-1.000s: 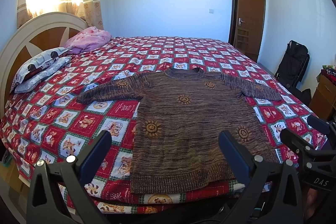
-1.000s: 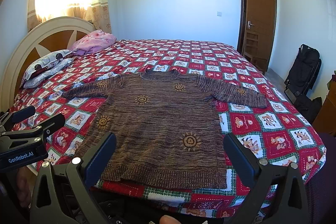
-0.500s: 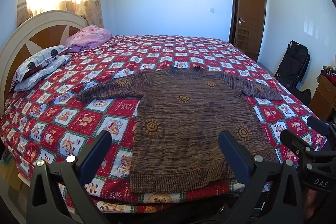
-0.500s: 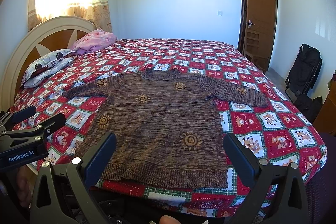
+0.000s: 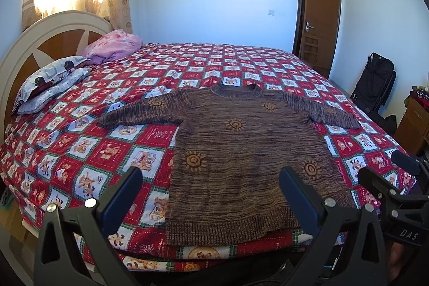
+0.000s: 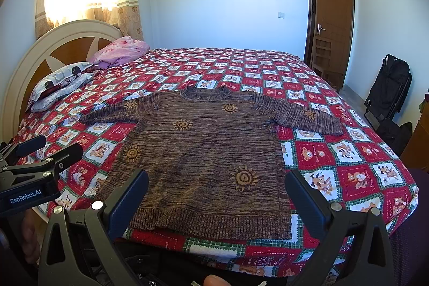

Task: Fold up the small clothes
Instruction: 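Move the right tool to the sweater's sleeve cuff while the left tool approaches the body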

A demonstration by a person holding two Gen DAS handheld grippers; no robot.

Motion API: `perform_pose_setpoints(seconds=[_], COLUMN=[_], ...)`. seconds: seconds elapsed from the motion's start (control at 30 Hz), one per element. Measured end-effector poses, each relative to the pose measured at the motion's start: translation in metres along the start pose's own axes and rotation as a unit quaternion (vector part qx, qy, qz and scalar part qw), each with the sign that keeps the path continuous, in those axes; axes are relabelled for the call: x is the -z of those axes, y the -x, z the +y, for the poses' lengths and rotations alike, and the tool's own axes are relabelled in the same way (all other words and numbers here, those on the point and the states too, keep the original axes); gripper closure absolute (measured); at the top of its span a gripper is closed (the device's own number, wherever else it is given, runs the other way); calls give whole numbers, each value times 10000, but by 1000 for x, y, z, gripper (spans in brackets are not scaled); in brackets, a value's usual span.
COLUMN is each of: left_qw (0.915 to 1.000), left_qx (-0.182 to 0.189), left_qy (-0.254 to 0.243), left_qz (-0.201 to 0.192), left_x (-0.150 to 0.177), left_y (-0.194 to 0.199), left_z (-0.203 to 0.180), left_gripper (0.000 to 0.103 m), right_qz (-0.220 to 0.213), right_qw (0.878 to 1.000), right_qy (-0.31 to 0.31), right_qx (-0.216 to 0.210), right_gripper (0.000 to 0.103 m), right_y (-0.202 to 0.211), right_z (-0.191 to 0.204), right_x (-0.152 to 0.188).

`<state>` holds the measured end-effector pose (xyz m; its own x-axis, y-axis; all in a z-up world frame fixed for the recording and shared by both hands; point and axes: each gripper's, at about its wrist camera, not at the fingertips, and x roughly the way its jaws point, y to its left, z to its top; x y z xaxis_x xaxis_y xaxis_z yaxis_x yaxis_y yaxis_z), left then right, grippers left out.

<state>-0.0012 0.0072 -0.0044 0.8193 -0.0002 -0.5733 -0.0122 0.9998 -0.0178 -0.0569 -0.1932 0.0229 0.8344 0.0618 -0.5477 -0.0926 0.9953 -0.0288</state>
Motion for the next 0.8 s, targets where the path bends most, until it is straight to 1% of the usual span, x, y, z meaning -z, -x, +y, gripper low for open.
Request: perform_pose_setpoints(seconds=[0.23, 0.33, 0.47, 0.6, 0.67, 0.8], left_qw=[10000, 9998, 9997, 9997, 9996, 9991], left_qx=[28, 81, 140, 138, 112, 7], left_qy=[45, 111, 111, 16, -107, -255], left_qz=[59, 146, 165, 209, 238, 325], left_x=[3, 4, 3, -1, -2, -9], left_y=[-2, -5, -8, -18, -25, -48], left_z=[0, 1, 2, 5, 6, 14], left_gripper=[0, 0, 0, 0, 0, 0], right_qz=[66, 157, 266, 387, 441, 647], right_qw=[9999, 9997, 9988, 9981, 9974, 9961], right_qy=[-25, -88, -136, -233, -350, -442], right_qx=[-73, -187, -384, -421, -443, -399], right_gripper=[1, 1, 1, 1, 1, 1], right_y=[-3, -8, -18, -36, -46, -70], right_z=[3, -1, -7, -24, -34, -51], right_x=[5, 3, 4, 1, 3, 4])
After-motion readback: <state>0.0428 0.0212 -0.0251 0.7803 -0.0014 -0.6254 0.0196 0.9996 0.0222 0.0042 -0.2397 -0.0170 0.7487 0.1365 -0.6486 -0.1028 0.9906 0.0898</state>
